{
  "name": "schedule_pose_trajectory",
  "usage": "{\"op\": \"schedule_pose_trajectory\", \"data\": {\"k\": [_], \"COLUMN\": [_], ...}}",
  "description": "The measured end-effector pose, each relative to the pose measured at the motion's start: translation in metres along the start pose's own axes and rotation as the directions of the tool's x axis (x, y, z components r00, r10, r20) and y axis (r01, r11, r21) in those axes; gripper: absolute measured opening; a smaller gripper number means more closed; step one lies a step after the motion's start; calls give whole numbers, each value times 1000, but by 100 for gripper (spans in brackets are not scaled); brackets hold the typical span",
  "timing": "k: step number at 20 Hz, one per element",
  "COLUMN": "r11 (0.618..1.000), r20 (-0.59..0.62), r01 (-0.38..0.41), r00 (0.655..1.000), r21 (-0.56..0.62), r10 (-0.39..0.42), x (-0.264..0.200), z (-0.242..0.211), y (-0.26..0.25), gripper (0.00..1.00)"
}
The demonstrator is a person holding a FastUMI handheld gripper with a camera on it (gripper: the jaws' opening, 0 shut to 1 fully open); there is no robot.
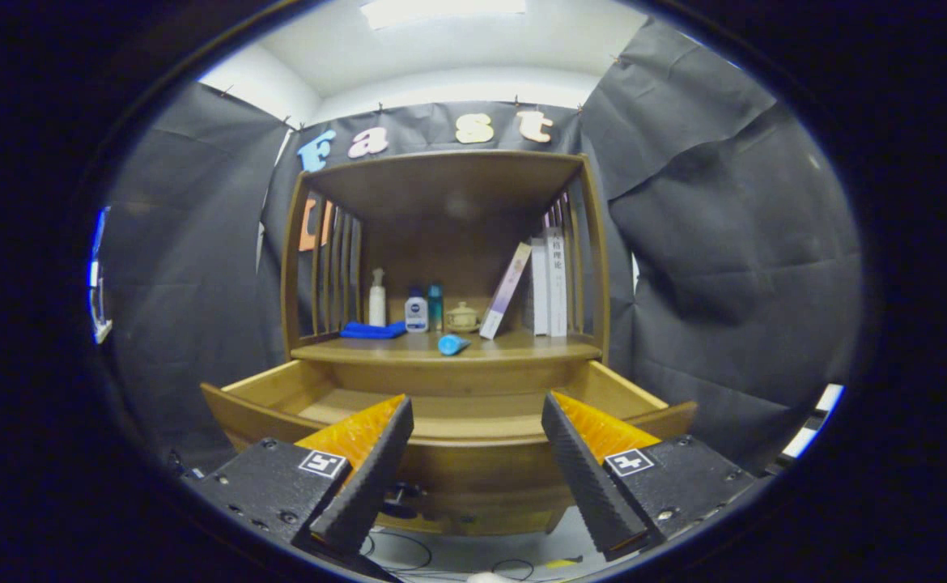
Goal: Pull open the drawer, take out the items inside it, and place them on the countertop above the cabinet.
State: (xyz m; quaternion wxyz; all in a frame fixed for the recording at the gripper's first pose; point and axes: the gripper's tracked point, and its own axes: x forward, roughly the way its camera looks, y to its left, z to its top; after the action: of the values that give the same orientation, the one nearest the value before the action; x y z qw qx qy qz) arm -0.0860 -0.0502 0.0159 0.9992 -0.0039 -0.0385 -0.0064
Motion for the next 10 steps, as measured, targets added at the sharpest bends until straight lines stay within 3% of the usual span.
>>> {"op": "schedule_pose_trajectory", "data": {"k": [10], "r11": [998], "r20": [-174], "r01": [-45], "r00": [984], "r21": [-33], "r10": [38], "x": [16], "z": [-89], "y": [40], "gripper": [100]}}
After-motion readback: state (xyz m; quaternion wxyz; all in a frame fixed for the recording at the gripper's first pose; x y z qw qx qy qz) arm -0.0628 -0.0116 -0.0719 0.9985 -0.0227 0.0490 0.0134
